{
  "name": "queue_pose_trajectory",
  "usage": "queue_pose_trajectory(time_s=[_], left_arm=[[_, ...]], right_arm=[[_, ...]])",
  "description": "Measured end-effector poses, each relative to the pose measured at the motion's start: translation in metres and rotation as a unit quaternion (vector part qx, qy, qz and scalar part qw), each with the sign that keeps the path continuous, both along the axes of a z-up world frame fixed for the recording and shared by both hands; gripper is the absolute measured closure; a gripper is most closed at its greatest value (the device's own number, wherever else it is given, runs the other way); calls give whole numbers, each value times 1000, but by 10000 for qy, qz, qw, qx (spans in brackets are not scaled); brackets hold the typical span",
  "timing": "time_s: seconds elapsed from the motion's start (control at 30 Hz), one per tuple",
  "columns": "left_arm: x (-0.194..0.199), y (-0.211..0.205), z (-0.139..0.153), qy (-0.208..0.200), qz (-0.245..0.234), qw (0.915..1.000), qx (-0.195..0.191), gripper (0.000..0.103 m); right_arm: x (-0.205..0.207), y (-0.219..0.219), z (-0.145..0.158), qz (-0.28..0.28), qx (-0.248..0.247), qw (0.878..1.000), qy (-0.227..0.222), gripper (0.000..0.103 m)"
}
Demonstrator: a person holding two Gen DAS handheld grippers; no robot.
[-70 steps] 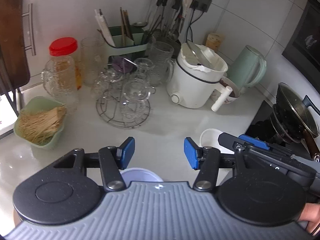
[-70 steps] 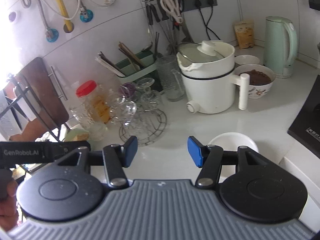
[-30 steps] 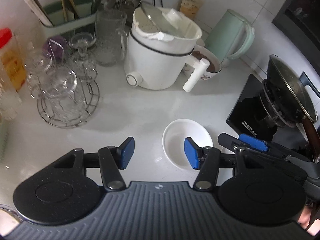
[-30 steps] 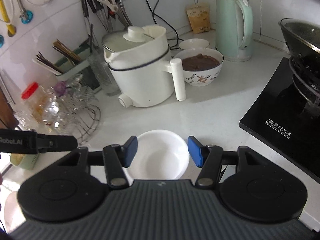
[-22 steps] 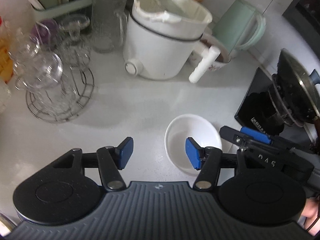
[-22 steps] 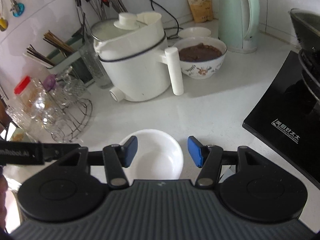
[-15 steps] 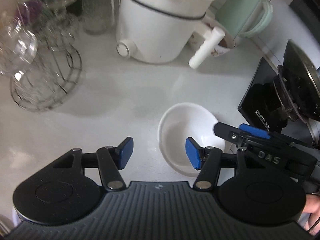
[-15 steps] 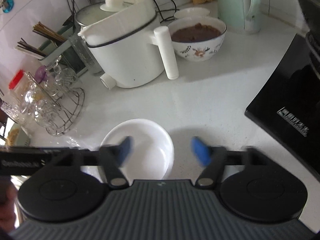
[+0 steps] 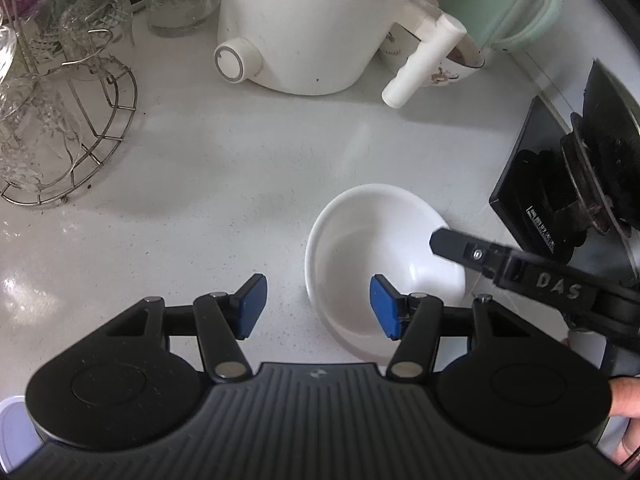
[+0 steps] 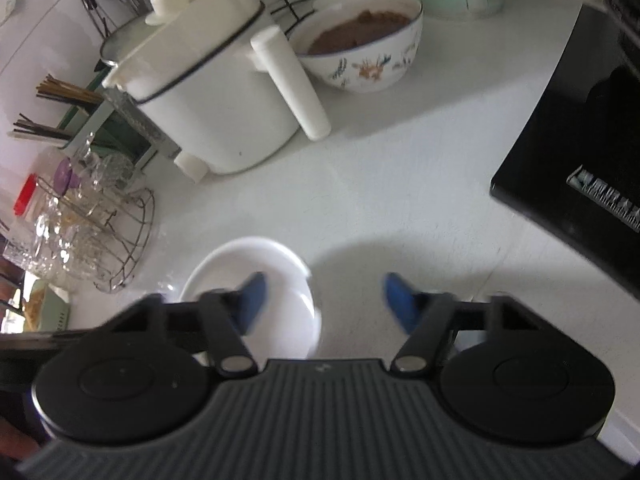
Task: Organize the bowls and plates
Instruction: 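Close both tools on the white bowl rim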
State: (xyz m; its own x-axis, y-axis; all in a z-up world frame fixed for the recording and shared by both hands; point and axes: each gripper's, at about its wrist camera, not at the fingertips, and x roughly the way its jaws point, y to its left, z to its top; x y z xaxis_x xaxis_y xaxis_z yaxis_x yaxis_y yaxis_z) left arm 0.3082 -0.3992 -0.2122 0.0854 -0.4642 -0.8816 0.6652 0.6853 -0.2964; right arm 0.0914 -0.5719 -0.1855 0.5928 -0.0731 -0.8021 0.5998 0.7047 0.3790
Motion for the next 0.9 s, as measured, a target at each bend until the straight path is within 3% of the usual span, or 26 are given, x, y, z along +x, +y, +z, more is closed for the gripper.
queue_pose_trajectory(time_s=[0.07, 0.1, 0.23, 0.33, 0.47, 0.9], left_arm=[[0, -1, -2, 42, 1, 10000, -3, 49], [0, 0, -4, 78, 9, 10000, 5, 52], [2, 0, -10, 282, 90, 9996, -33, 77], [2, 1, -11, 301, 119, 9994, -72, 89], [1, -1, -7, 240, 175, 9996, -29, 90], [10, 11, 28, 196, 406, 9986, -271, 90]], right_arm=[[0, -1, -5, 18, 194, 9998, 46, 71], [0, -1, -8, 40, 274, 9996, 86, 76], [2, 2, -10, 138, 234, 9995, 143, 87], [5, 4, -12, 232, 227, 9993, 163, 93], [9, 3, -12, 47, 420, 9989, 207, 95], [11, 12, 14, 132, 303, 9994, 36, 94]])
